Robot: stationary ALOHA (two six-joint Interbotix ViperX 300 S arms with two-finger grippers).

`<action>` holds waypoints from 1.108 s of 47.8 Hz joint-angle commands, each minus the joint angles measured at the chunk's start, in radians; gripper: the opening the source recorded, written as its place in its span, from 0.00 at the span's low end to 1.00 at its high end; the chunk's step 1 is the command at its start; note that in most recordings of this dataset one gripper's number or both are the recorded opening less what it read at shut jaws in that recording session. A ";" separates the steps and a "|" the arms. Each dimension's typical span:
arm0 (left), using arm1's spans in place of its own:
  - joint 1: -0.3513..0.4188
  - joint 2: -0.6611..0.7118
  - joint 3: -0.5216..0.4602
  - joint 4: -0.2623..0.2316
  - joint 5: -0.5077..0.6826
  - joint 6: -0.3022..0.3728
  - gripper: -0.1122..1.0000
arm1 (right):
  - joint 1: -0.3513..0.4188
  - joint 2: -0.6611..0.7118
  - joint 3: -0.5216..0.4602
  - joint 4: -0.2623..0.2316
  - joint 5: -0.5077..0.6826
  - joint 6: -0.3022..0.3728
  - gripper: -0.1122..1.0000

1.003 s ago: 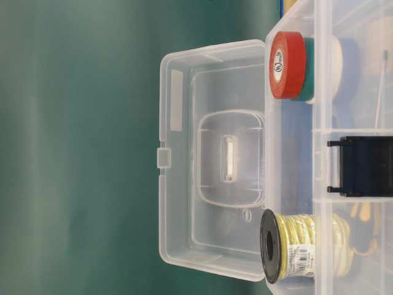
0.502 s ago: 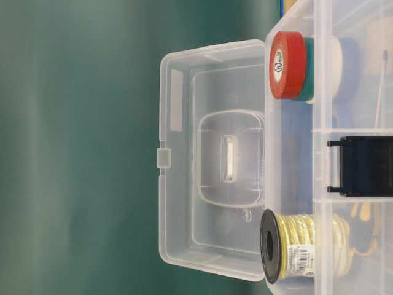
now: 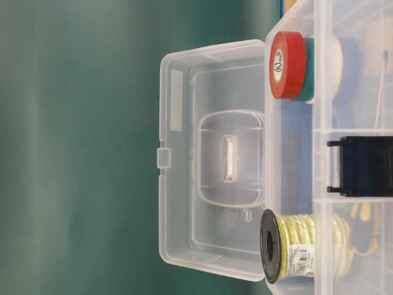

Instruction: Open the tool box with both arms.

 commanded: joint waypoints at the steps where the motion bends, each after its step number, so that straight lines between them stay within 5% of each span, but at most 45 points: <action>1: -0.002 0.003 -0.008 -0.002 -0.017 -0.006 0.90 | 0.003 0.011 -0.011 0.005 -0.017 0.002 0.87; 53: -0.002 -0.032 0.005 -0.002 -0.020 -0.011 0.90 | 0.003 -0.003 -0.008 0.006 -0.015 0.000 0.87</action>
